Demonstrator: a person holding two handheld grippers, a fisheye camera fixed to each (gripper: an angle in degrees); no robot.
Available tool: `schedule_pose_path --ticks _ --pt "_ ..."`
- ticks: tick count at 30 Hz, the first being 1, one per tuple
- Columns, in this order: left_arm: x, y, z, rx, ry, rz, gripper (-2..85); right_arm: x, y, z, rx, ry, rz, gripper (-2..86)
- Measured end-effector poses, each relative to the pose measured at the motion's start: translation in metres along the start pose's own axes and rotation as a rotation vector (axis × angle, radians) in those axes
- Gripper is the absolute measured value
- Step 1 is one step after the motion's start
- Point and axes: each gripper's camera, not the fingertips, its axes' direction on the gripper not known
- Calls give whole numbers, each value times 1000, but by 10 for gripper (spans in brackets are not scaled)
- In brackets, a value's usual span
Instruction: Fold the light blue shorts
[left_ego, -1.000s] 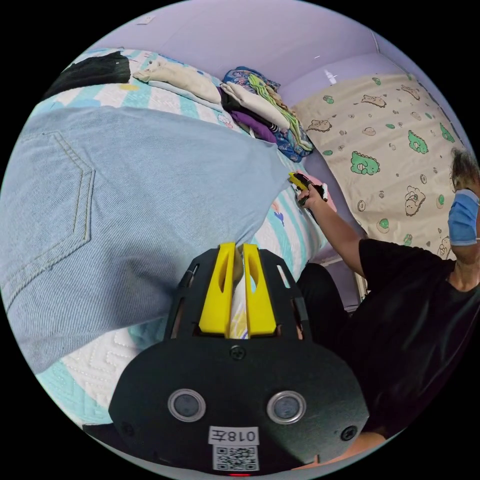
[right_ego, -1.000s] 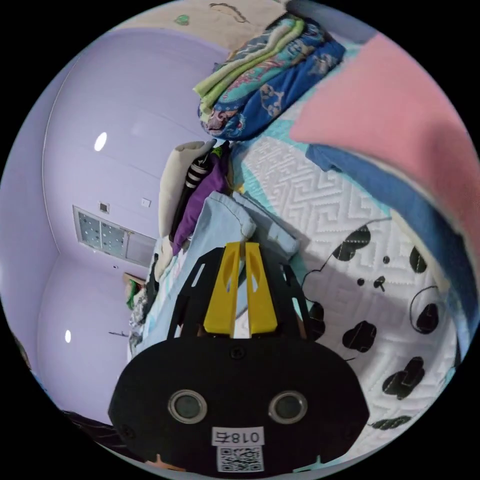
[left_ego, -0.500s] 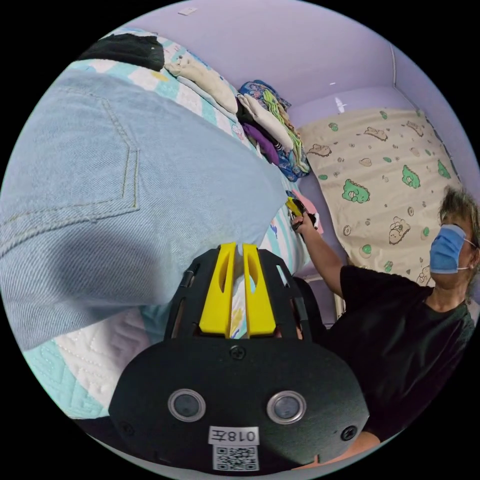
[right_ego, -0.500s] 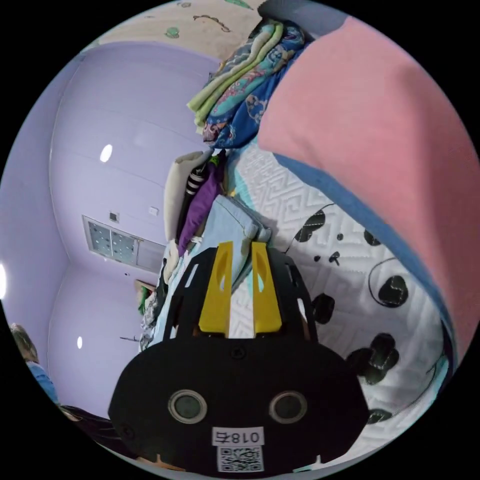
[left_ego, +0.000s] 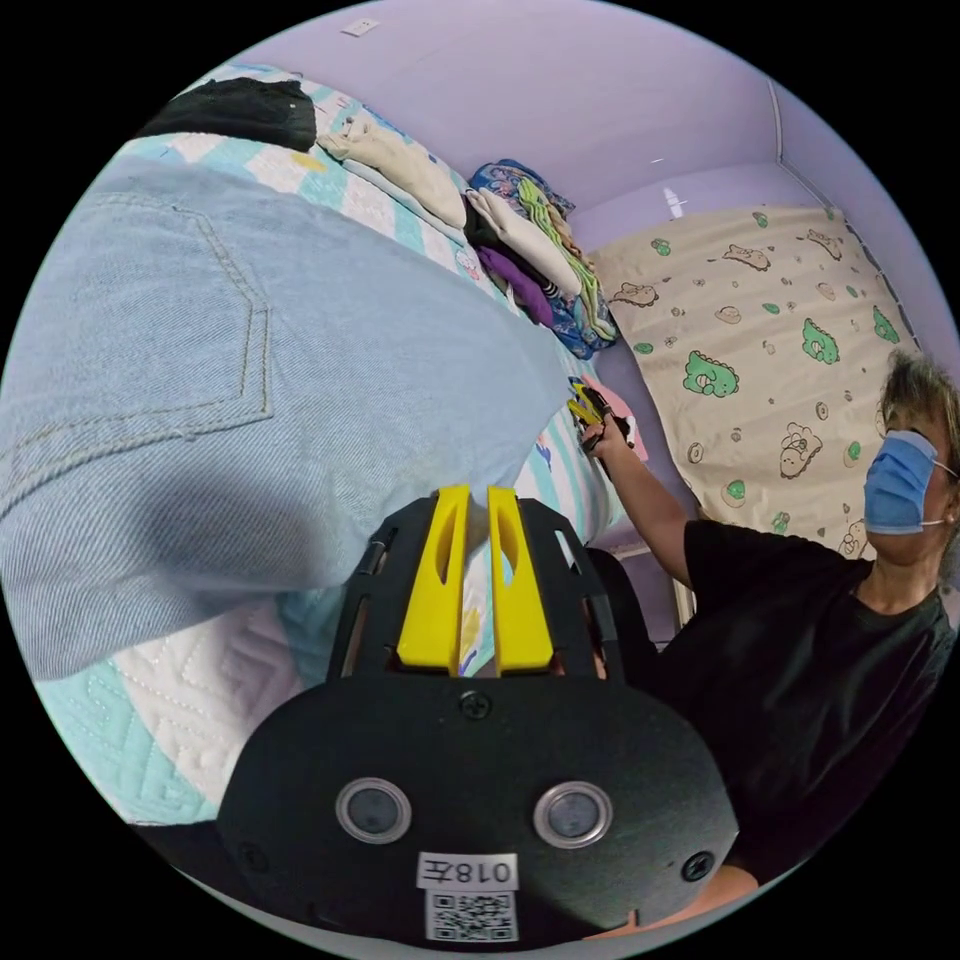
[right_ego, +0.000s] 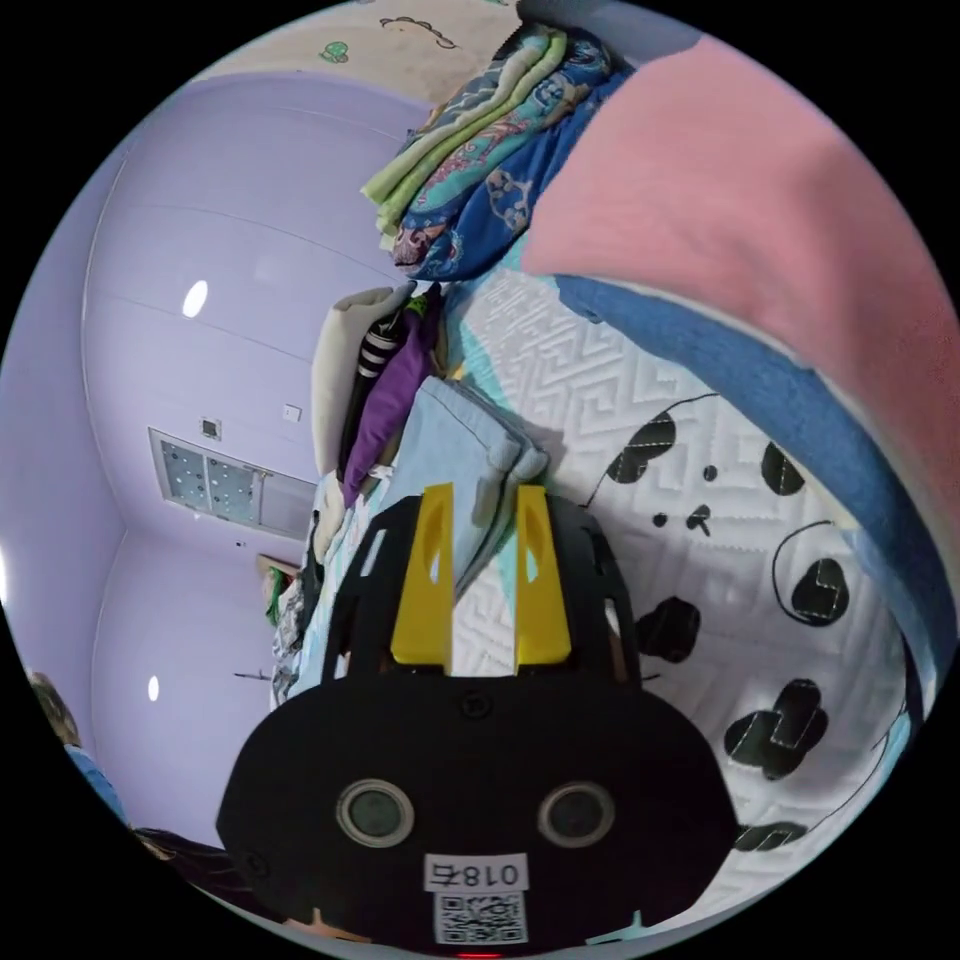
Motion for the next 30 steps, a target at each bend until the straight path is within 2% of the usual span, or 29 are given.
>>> schedule_pose_path --ticks 3,9,11,14,16,19,21,22,24,27,30 --pt "0 15 -20 34 7 -3 39 -27 18 -1 73 36 -62 30" --pt "-3 57 -88 224 -9 -25 38 -179 91 12 120 14 -583 17" --pt "-5 76 -116 336 -35 -47 38 -249 155 34 65 -13 -831 16" --pt "-10 121 -169 588 -113 -111 40 -310 258 75 -32 -47 -1091 19" --pt "-15 164 -208 793 -189 -201 47 -328 321 107 -101 -28 -1207 21" --pt "-31 215 -245 996 -204 -367 75 -328 413 169 -310 18 -1353 28" --pt "-41 235 -260 1051 -190 -459 93 -318 454 199 -436 102 -1435 36" --pt "-46 244 -265 1063 -170 -502 103 -317 473 204 -404 169 -1504 41" --pt "-50 254 -270 1075 -157 -547 117 -322 488 203 -363 210 -1564 51" --pt "-50 273 -272 1123 -151 -607 133 -332 489 203 -487 201 -1546 77" --pt "-49 289 -270 1160 -122 -673 149 -335 469 191 -629 52 -1339 108"
